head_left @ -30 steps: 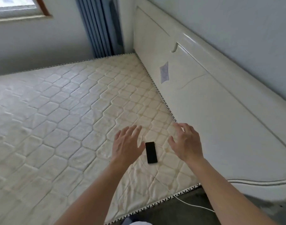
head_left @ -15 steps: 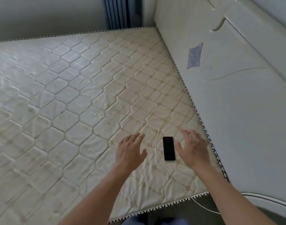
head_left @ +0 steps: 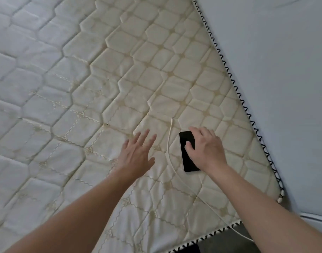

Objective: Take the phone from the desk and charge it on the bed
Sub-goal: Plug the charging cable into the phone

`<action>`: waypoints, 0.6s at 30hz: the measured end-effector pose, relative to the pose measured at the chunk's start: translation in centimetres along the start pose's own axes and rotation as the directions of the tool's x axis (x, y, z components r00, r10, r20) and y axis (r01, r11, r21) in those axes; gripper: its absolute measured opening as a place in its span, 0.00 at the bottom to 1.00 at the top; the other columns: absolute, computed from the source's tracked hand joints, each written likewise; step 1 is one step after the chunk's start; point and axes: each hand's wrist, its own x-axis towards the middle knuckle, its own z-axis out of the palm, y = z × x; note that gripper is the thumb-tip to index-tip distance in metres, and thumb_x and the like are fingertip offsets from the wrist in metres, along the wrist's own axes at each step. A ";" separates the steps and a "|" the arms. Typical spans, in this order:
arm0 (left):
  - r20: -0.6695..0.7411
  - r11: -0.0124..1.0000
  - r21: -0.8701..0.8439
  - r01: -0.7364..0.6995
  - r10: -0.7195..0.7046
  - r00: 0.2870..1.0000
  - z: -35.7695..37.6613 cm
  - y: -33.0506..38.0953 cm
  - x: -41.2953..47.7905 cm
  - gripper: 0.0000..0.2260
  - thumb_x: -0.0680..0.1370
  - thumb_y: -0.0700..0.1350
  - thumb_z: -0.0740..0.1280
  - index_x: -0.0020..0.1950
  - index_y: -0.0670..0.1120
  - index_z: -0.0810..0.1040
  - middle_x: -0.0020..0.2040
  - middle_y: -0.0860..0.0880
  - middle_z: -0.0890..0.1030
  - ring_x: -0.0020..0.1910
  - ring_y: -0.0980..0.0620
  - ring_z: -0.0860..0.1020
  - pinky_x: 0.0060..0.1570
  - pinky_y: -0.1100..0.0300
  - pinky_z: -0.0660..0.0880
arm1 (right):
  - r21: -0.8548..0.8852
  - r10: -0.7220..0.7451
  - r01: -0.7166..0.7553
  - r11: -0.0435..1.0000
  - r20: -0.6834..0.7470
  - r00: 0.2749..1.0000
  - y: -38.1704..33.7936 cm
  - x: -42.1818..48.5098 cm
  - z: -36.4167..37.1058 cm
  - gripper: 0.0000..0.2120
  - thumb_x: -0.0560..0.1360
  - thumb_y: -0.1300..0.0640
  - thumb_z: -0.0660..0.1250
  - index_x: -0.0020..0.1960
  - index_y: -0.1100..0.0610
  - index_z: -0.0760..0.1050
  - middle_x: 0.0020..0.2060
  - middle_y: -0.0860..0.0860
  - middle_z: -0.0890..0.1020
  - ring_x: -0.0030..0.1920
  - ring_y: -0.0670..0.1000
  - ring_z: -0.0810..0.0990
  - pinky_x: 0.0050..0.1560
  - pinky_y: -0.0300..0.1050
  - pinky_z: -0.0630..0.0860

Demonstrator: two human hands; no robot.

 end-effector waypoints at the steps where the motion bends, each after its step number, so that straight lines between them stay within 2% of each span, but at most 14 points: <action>1: 0.021 1.000 0.016 0.000 0.000 1.000 1.6 -0.3 1.3 0.37 0.78 0.62 0.62 0.80 0.59 0.44 0.82 0.53 0.43 0.81 0.48 0.46 0.78 0.43 0.52 | -0.005 0.002 -0.002 1.000 -0.005 1.000 0.3 0.9 1.6 0.20 0.76 0.49 0.61 0.66 0.53 0.71 0.54 0.54 0.78 0.55 0.57 0.74 0.54 0.53 0.72; 7: 0.060 1.000 -0.005 0.022 -0.022 0.998 7.7 -2.1 5.0 0.39 0.76 0.66 0.61 0.80 0.60 0.42 0.82 0.54 0.38 0.81 0.50 0.40 0.77 0.39 0.47 | 0.005 0.028 -0.027 1.000 -0.069 0.997 0.7 6.1 8.4 0.16 0.77 0.46 0.60 0.58 0.54 0.76 0.49 0.53 0.80 0.54 0.57 0.75 0.52 0.54 0.70; 16: 0.005 0.999 -0.030 0.023 -0.023 1.000 9.8 -2.7 5.6 0.43 0.74 0.66 0.64 0.79 0.61 0.39 0.81 0.54 0.36 0.80 0.50 0.36 0.77 0.37 0.46 | -0.023 0.142 -0.147 0.989 -0.141 0.980 -0.8 11.0 12.5 0.20 0.77 0.38 0.57 0.46 0.54 0.76 0.44 0.52 0.82 0.50 0.58 0.76 0.48 0.52 0.65; 18: 0.019 0.999 -0.030 0.018 -0.018 1.000 9.6 -2.7 5.6 0.42 0.75 0.66 0.64 0.79 0.62 0.38 0.81 0.55 0.35 0.80 0.50 0.36 0.77 0.37 0.45 | -0.041 0.167 -0.175 0.984 -0.148 0.975 -1.4 11.2 13.1 0.21 0.77 0.37 0.58 0.46 0.54 0.76 0.44 0.53 0.82 0.50 0.58 0.76 0.48 0.52 0.65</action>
